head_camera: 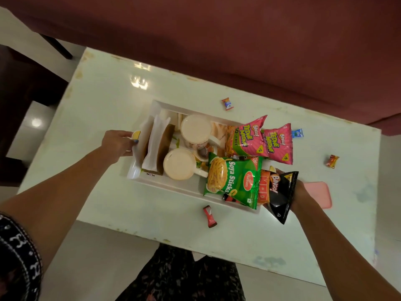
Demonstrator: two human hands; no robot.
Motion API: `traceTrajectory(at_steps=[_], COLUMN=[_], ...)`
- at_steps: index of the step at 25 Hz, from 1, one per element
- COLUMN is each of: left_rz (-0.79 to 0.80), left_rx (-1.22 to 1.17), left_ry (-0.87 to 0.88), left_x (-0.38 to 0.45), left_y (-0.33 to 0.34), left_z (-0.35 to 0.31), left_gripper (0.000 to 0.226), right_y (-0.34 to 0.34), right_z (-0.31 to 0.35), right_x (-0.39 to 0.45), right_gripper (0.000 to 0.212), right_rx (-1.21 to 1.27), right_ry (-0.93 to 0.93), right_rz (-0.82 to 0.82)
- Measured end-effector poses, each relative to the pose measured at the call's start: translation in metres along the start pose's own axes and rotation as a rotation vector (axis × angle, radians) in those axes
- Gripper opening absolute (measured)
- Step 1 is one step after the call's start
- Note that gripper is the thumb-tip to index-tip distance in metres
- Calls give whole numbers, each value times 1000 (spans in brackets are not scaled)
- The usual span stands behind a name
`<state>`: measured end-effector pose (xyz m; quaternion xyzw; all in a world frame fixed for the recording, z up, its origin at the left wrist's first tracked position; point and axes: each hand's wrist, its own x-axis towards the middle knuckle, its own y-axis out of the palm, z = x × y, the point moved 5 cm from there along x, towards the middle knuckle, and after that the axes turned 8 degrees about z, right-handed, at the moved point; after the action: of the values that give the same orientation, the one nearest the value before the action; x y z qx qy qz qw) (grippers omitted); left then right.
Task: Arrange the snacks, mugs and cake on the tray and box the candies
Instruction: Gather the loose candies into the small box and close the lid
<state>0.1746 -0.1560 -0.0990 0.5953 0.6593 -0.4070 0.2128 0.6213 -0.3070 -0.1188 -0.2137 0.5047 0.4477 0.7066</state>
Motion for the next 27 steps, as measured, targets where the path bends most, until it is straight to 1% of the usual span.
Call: traceTrajectory(at_steps=[6,11,16,18,20,21,23,24,25,27], left_rz=[-58,-53,-54,-55,-67,-92,-224,-304,-367,-426], left_rx=[27,46,44,56,89,129,295,363,381,331], left_ry=[-48,-54,-33,-30,-24,-13,64,132,203,319], left_x=[15,20,21,21,20,18,9,0,-13,-43], left_y=[6,1,2,2,1,0,-5,-7,-7,-1], left_z=[10,17,19,19,17,15,7,2,-1,1], left_gripper=[31,35,36,36,37,37,35,32,30,27], right_y=[-1,0,-2,-3,-2,-2,-6,-10,-17,-33], right_z=[-3,-6,-6,-4,-1,1,10,15,21,31], right_x=[15,16,18,18,15,13,5,-1,-10,-34], right_gripper=[41,40,41,39,33,28,22,23,26,25], right_rx=[45,47,24,2,-60,-108,-220,-279,-336,-446], right_ry=[8,19,78,95,125,128,81,34,-12,-95], right_rz=[-42,-80,-118,-101,-60,-45,-58,-93,-149,-283])
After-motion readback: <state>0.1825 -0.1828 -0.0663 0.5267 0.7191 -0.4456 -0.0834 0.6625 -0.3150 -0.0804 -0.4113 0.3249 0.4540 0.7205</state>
